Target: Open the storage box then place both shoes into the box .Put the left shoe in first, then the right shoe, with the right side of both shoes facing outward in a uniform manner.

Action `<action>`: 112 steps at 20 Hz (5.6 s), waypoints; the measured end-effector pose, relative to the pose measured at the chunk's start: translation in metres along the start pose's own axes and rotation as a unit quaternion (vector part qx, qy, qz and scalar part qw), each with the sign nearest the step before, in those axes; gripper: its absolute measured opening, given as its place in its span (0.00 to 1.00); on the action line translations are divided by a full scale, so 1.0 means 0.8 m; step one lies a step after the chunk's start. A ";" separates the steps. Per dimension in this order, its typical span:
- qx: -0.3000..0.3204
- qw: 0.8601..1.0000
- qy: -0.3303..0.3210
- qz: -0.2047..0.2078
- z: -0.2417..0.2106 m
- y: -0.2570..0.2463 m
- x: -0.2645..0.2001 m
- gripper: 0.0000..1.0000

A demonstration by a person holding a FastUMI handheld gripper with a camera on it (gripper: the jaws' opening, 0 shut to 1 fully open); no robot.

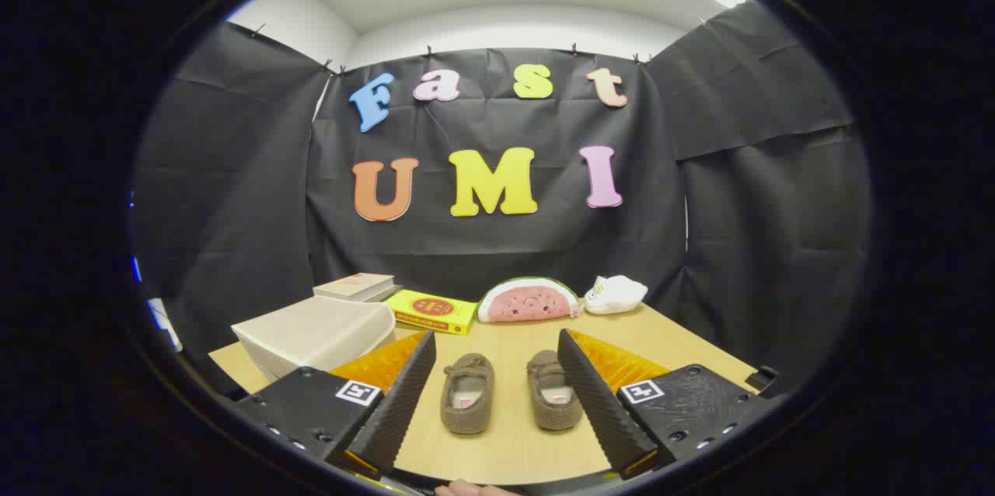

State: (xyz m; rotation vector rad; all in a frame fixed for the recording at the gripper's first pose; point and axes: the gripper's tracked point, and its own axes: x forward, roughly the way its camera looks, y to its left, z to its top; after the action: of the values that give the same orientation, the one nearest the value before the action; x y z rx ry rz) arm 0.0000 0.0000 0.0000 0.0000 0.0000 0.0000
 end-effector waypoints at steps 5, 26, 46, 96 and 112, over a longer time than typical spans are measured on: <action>0.001 1.000 -0.003 0.001 0.003 0.002 -0.003 0.96; 0.040 0.998 0.037 0.021 -0.001 0.022 0.048 0.95; 0.300 0.846 0.285 0.336 -0.100 0.186 0.221 0.95; 0.338 0.761 0.337 0.439 0.099 0.526 0.156 0.17; 0.172 0.884 0.272 0.339 0.064 0.488 0.156 0.96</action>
State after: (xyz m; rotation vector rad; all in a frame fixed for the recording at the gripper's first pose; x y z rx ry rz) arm 0.1251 0.3904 0.0515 0.3584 0.5654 0.7052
